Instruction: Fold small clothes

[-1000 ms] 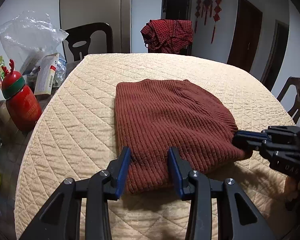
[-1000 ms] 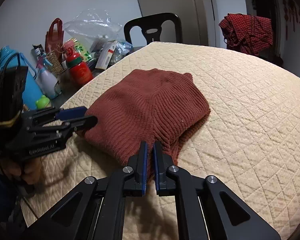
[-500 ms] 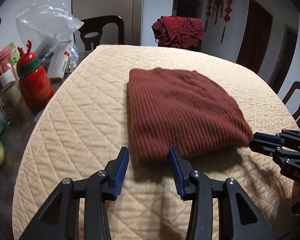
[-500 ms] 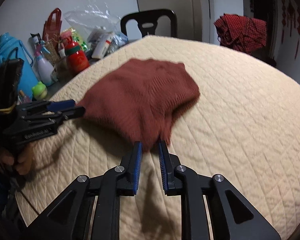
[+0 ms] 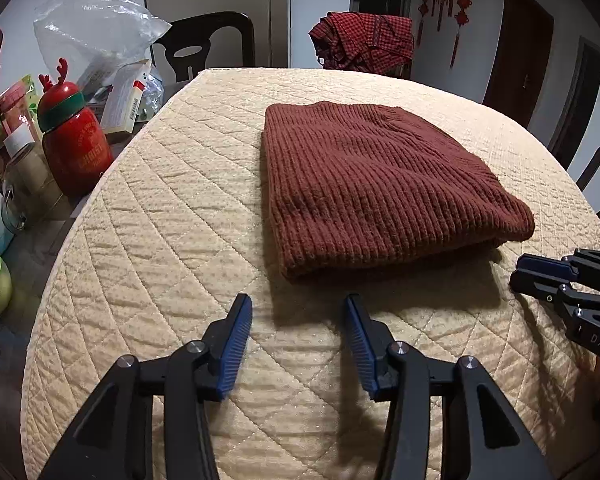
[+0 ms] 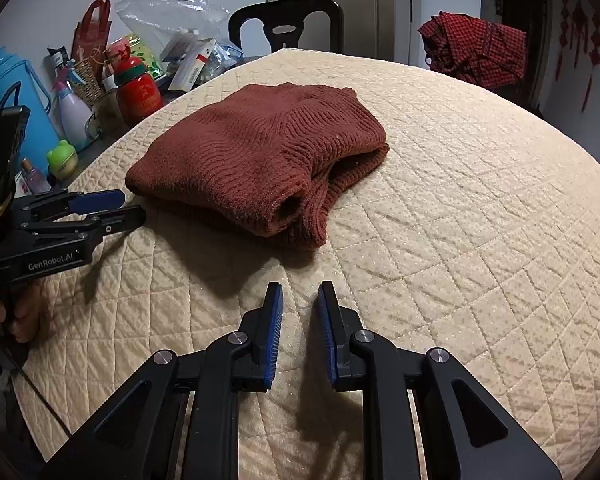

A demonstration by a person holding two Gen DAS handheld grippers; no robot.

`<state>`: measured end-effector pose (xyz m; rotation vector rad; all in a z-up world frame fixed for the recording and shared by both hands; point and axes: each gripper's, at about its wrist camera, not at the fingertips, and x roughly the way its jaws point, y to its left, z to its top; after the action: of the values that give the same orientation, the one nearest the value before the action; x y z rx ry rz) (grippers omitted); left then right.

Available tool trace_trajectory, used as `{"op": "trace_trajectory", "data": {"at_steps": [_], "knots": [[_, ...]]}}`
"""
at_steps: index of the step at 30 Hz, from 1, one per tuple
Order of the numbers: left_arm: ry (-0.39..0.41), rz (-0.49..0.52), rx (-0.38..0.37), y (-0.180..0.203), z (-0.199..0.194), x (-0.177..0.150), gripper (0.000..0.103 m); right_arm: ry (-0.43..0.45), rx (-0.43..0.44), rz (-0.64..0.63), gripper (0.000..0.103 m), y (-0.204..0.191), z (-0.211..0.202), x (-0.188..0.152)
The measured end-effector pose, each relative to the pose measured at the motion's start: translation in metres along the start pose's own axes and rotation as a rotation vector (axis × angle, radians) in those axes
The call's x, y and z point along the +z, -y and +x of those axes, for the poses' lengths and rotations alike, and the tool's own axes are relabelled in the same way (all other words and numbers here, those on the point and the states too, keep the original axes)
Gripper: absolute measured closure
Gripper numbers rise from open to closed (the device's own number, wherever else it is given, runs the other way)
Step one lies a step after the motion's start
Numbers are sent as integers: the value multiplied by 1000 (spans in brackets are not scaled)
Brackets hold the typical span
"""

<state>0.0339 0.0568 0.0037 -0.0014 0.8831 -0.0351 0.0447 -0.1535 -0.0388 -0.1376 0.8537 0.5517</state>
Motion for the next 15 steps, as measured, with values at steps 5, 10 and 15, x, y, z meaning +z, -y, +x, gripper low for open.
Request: {"op": "trace_trajectory", "data": {"at_steps": [5, 10, 15], "knots": [[-1, 2, -6, 0, 1, 1, 50, 0, 2, 1, 84, 0, 1, 0], [-4, 8, -10, 0, 2, 1, 47, 1, 5, 4, 84, -1, 0, 0], [-4, 11, -8, 1, 2, 1, 46, 1, 7, 5, 83, -1, 1, 0]]}}
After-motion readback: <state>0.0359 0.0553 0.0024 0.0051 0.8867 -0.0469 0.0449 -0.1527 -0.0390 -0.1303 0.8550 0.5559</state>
